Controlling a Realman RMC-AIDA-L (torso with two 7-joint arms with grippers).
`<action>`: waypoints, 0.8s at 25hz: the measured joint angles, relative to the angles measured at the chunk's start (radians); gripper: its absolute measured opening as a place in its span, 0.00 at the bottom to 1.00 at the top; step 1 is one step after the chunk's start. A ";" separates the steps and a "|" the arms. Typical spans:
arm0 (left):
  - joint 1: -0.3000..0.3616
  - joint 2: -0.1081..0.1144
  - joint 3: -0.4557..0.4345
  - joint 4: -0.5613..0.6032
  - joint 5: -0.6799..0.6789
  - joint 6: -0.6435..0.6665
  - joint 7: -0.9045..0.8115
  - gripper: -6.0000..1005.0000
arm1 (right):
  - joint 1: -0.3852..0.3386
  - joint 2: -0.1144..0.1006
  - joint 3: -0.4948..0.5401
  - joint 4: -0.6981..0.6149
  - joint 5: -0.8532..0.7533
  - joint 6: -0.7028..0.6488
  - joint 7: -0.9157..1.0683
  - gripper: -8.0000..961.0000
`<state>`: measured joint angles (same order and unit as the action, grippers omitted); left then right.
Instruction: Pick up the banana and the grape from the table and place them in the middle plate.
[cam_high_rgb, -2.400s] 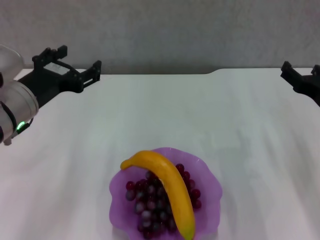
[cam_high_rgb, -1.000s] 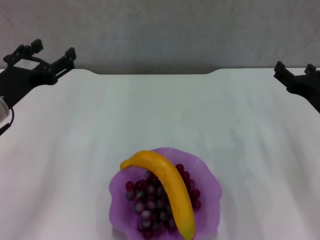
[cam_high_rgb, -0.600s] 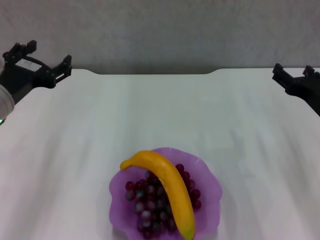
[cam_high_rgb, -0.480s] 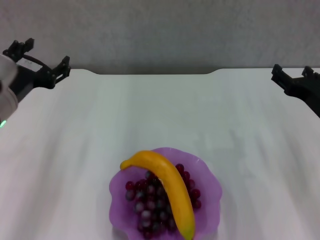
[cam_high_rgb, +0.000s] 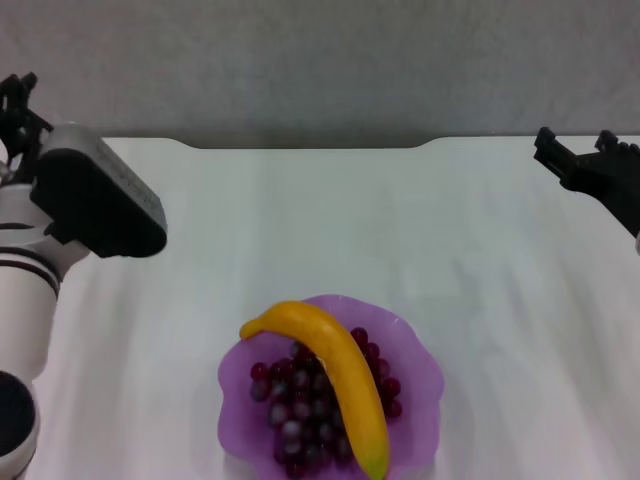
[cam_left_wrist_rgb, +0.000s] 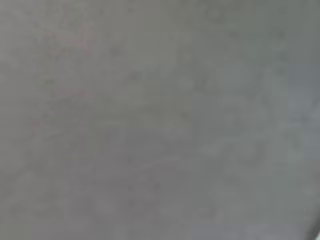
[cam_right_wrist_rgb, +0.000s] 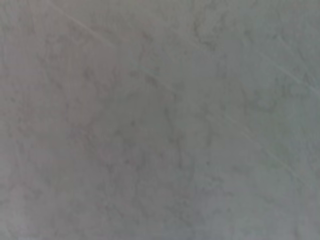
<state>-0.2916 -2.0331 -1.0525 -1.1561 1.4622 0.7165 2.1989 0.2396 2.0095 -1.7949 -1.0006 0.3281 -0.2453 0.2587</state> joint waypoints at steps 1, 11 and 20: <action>-0.009 0.000 0.005 0.008 -0.007 0.025 -0.007 0.87 | 0.001 0.000 -0.002 0.000 0.000 0.000 0.001 0.90; -0.059 0.000 0.018 0.077 -0.016 0.181 0.080 0.87 | 0.004 0.000 -0.009 -0.002 0.000 0.000 0.003 0.90; -0.120 0.009 -0.004 0.234 0.223 0.358 0.015 0.87 | 0.012 0.000 -0.021 0.000 0.003 0.001 0.005 0.90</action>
<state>-0.4120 -2.0239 -1.0566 -0.9223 1.6849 1.0747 2.2140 0.2512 2.0095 -1.8161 -1.0006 0.3315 -0.2445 0.2635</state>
